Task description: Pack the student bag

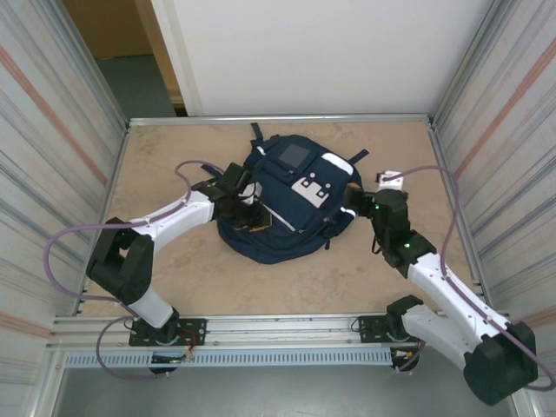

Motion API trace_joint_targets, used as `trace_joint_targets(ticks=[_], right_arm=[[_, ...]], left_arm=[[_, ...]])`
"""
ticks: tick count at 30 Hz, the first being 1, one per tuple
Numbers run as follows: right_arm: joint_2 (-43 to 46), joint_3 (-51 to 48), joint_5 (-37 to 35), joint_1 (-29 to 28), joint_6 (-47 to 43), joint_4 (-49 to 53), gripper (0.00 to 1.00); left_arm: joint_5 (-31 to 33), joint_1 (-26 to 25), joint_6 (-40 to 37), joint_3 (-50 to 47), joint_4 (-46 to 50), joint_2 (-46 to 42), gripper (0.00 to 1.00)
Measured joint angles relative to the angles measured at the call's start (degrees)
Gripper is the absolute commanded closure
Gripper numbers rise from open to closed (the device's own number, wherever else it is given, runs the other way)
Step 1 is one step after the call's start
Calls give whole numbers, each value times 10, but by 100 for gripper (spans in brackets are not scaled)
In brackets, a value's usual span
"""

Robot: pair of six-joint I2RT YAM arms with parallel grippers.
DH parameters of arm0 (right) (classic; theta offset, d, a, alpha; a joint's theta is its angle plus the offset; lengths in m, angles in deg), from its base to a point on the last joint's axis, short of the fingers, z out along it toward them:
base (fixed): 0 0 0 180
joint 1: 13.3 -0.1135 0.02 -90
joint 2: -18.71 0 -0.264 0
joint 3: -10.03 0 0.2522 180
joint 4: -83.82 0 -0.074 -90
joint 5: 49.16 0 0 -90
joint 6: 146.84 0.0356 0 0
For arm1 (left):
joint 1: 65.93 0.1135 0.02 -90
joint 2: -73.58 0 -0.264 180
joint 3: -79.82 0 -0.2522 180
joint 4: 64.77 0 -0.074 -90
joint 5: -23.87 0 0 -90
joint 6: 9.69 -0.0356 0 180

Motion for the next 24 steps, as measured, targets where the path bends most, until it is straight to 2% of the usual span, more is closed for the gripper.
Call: trace_joint_targets(ticks=[3,4,8,10,13,16,19,22,24], right_arm=[[31,-28,-34,35,-10,-12,1],[49,-56,-31,43,-28,-37,1],[102,-164,-9,59,-78,-86,1],[112,-192,3,69,-90,-89,1],[118,-229,36,99,-108,-137,1],[101,-272,66,133,-118,-206,1],[35,-280,96,177,-123,-258,1],[-39,-279,125,207,-123,-324,1],[-101,-267,143,211,-130,-361,1]], left_arm=[[61,-4,-46,7,29,-34,30],[95,-6,-63,2,29,-60,3],[230,-19,-134,-84,-59,-234,1],[298,-26,-180,-167,-146,-329,1],[381,-27,-263,-286,-271,-404,1],[430,-12,-341,-375,-365,-389,1],[443,34,-393,-403,-406,-323,1],[422,106,-427,-392,-429,-278,1],[394,154,-442,-391,-478,-257,1]])
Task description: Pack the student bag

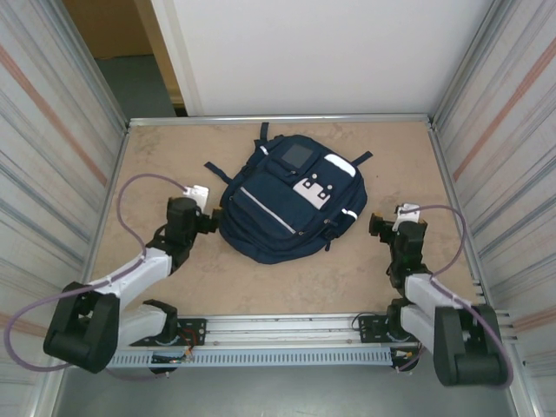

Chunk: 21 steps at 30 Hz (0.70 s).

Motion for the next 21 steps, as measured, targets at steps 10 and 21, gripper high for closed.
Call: trace_joint_targets(ticks=[10,21], right_arm=[[-266,126,91,46,2,-129,1],[-281,160,107,40,10,-107,1]], left_arm=[[-142,145,5,-64,-222,106,1],[-159,164,30,-21,-283,215,1]])
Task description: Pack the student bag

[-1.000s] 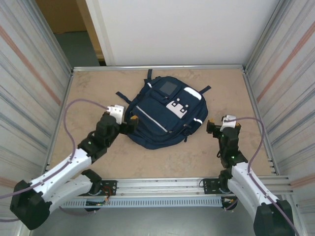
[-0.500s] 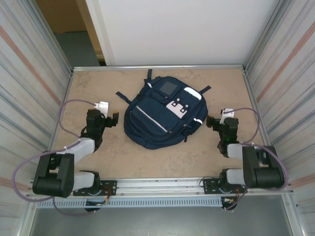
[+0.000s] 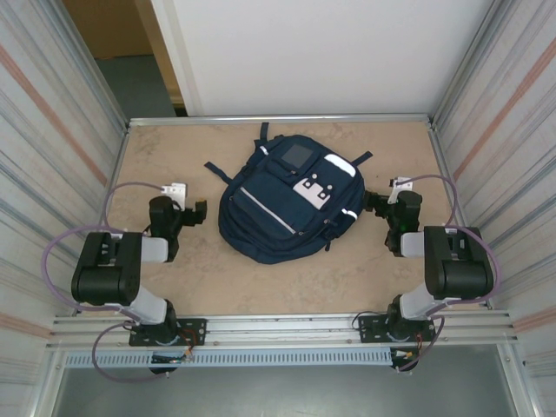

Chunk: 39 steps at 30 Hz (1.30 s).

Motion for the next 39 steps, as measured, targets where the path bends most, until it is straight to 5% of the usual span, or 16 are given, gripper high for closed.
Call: trace_joint_targets(ticks=[39], right_arm=[[0,0,1,0,0,5,1]], left_arm=[[12,-1,4,1,2,-1,1]])
